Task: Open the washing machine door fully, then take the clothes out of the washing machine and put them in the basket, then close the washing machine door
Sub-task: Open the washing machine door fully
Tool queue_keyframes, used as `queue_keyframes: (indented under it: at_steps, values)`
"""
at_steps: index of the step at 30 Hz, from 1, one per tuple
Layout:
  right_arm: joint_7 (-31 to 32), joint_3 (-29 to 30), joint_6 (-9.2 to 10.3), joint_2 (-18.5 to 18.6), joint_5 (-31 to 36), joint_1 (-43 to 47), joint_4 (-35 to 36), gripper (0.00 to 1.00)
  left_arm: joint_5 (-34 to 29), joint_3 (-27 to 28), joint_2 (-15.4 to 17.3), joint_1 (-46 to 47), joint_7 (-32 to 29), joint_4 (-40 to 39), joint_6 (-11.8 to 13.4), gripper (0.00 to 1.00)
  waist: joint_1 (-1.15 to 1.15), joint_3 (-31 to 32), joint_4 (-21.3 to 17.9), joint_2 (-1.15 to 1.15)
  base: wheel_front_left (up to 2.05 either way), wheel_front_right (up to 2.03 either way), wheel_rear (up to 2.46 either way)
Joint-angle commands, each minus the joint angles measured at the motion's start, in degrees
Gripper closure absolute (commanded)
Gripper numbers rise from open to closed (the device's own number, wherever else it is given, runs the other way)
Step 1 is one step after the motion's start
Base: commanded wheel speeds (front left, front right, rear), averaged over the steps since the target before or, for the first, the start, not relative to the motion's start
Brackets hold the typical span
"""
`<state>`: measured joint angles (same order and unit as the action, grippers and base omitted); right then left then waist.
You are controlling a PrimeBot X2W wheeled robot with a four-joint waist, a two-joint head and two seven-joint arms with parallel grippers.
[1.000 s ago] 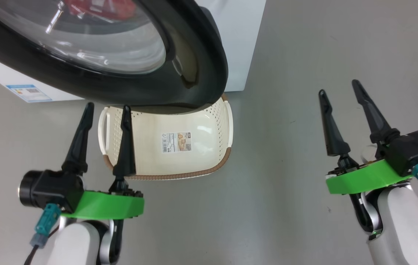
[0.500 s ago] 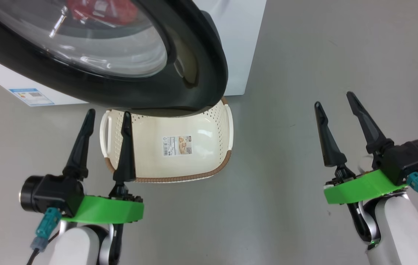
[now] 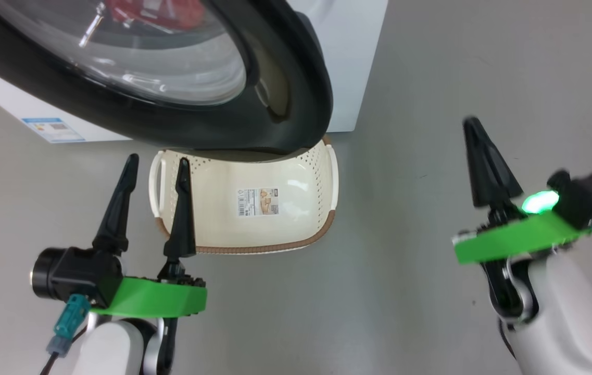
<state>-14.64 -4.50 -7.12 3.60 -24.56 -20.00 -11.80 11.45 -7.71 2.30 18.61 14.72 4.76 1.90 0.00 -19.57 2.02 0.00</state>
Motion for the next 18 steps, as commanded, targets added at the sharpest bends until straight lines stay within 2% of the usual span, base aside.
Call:
queue_keyframes:
  at_steps: [1, 7, 14, 18]
  values:
    - [-0.2, -2.7, -0.36, 0.2, -5.1, -3.0, 0.3, 1.0, -0.6, 1.5, 0.6, -0.4, 0.3, -1.8, -0.2, 0.0, 0.0, -0.3, 0.5, 0.0, 0.0, 0.0, 0.0]
    - [6.7, -5.9, -0.36, 1.9, -27.6, -10.5, -1.3, 1.0, -0.6, 1.0, 0.6, -0.2, 0.3, -2.0, -0.2, 0.0, 0.0, -0.9, 1.9, 0.0, 0.0, 0.0, 0.0]
    - [20.6, -7.0, -0.36, 4.1, -53.4, -17.9, -1.2, 1.0, -0.2, 0.3, 0.6, 0.3, 0.3, -1.9, 0.0, 0.0, 0.0, -2.1, 3.4, 0.0, 0.0, 0.0, 0.0]
    - [30.5, -5.8, -0.36, 4.4, -64.7, -22.0, -4.2, 1.0, 0.0, -0.1, 0.6, 0.6, 0.3, -1.9, 0.1, 0.0, 0.0, -2.7, 4.3, 0.0, 0.0, 0.0, 0.0]
